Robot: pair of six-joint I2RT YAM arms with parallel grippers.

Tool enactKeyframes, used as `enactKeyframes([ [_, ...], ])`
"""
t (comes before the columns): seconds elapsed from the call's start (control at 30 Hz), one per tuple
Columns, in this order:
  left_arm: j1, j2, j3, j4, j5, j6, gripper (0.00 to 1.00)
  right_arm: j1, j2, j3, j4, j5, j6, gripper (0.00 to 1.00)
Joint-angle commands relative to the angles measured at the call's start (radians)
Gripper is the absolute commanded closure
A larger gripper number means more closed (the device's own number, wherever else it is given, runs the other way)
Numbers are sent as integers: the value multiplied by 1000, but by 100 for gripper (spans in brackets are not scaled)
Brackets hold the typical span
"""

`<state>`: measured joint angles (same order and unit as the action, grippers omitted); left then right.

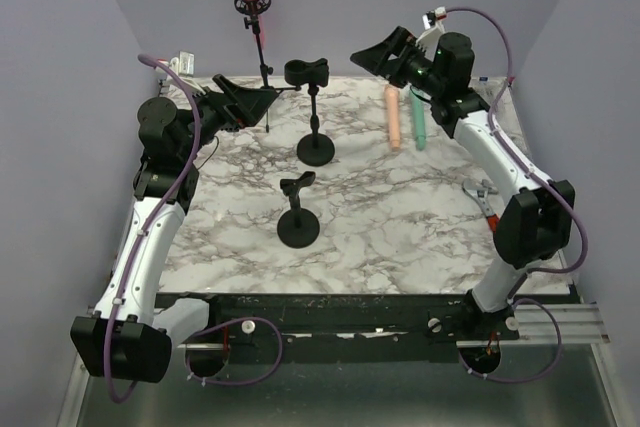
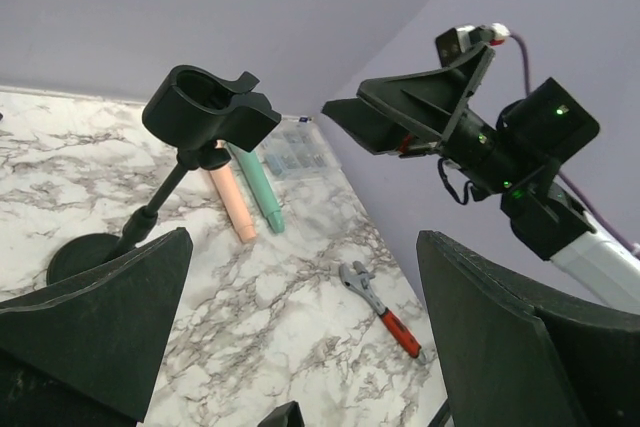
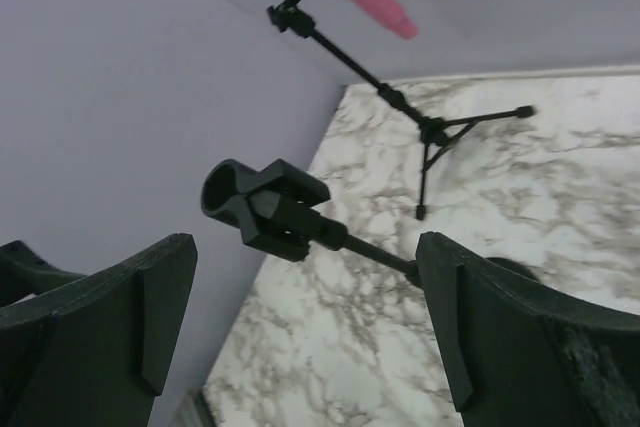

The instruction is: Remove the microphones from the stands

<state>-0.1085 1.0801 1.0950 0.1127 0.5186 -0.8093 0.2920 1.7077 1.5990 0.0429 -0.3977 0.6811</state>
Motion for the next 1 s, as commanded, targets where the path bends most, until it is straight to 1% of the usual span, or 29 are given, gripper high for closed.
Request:
enactKeyframes([
  [0.0, 2, 3, 3, 38, 43, -3, 3, 44, 96, 0, 211, -204, 257, 0],
  [0.07, 2, -2, 5, 32, 37, 8, 3, 61, 130, 27, 199, -185, 264, 0],
  [0.17, 2, -5, 3, 31, 33, 9, 3, 80, 163, 31, 267, -184, 300, 0],
  [0.4, 3, 3, -6, 59, 52, -19, 3, 101, 256, 99, 306, -203, 348, 0],
  [0.73, 4, -6, -3, 56, 54, -16, 3, 139, 356, 263, 164, -138, 278, 1],
  [0.87, 4, -10, -3, 56, 54, -14, 3, 151, 402, 339, 108, -137, 258, 7],
  [0.97, 3, -18, -1, 48, 44, -3, 3, 159, 409, 348, 70, -106, 226, 10],
])
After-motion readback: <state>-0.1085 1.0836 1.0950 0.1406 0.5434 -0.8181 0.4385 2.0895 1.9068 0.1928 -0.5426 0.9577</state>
